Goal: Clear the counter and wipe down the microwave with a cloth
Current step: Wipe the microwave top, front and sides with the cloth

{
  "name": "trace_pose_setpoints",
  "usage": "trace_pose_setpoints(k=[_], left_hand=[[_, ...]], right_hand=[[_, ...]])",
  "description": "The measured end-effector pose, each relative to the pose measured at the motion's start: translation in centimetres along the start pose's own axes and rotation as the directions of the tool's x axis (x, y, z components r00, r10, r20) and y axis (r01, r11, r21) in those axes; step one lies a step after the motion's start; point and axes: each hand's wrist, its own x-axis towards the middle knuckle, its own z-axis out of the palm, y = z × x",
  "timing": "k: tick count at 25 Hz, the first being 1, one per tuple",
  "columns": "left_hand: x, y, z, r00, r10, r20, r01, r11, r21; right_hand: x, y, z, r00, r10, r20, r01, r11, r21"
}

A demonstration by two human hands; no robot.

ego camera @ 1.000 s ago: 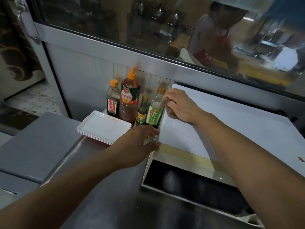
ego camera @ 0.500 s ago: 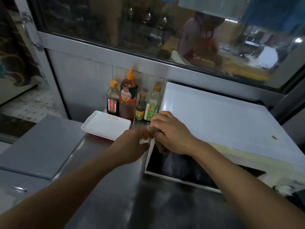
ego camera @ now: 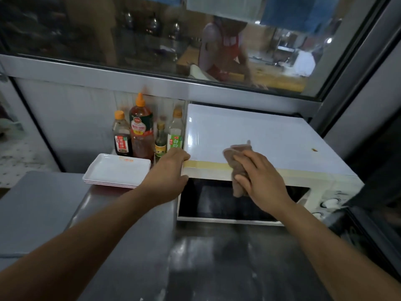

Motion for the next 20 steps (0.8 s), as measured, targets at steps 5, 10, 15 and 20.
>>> trace_pose_setpoints(k=[5, 10, 15, 20], left_hand=[[-0.3, -0.3, 0.4, 1.0, 0.017, -0.024, -0.016, 1.0, 0.016], [0.2, 0.6, 1.2, 0.996, -0.058, -0.063, 0.066, 0.99, 0.122], [1.5, 4.6, 4.1, 0.973, -0.128, -0.191, 0.184, 0.93, 0.318], [3.5, 9.2, 8.4, 0.99, 0.014, -0.137, 0.027, 0.955, 0.295]], right_hand=[[2.0, -6.3, 1.6, 0.998, -0.033, -0.052, 0.03, 0.998, -0.048], [3.1, -8.6, 2.4, 0.996, -0.052, -0.074, 0.047, 0.997, -0.066], [-0.5, 0.8, 0.2, 0.996, -0.023, -0.084, 0.014, 0.994, -0.106], [-4.9, 11.2, -2.0, 0.986, 0.136, -0.092, -0.147, 0.982, -0.118]])
